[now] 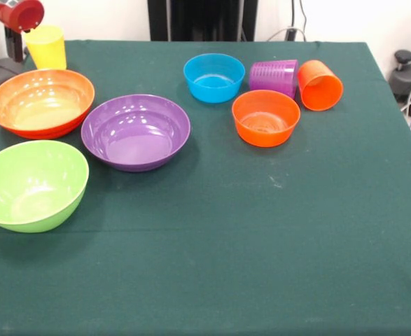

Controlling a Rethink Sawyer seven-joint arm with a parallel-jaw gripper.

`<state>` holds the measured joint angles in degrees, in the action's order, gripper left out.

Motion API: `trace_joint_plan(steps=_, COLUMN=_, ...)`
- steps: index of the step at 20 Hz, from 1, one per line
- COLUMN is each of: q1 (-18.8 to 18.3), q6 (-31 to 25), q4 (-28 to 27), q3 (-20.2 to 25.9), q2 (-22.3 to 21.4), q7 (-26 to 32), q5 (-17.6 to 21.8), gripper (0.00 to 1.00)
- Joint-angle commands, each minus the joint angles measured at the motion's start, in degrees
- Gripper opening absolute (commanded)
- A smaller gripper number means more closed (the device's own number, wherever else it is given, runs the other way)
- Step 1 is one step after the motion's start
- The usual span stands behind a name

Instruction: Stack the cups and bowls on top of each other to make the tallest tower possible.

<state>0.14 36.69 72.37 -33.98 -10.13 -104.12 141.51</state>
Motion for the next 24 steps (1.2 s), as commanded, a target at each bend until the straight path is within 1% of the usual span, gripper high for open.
trace_joint_plan(steps=1, q1=0.77, q6=-4.48, q4=3.59, q3=12.22, q2=0.13, q7=9.51, q5=-4.92, gripper=0.00)
trace_joint_plan(steps=6, q1=1.02, q6=-5.39, q4=4.75, q3=12.32, q2=0.03, q7=10.03, q5=-5.04, gripper=0.00)
trace_joint_plan(steps=16, q1=-0.05, q6=-7.28, q4=9.57, q3=12.83, q2=-2.99, q7=14.23, q5=-6.77, gripper=0.00)
trace_joint_plan(steps=19, q1=-0.41, q6=-7.74, q4=11.50, q3=13.04, q2=-4.57, q7=16.08, q5=-7.47, gripper=0.00)
trace_joint_plan(steps=24, q1=-1.21, q6=-9.67, q4=14.78, q3=13.94, q2=-5.94, q7=18.75, q5=-8.31, gripper=0.00)
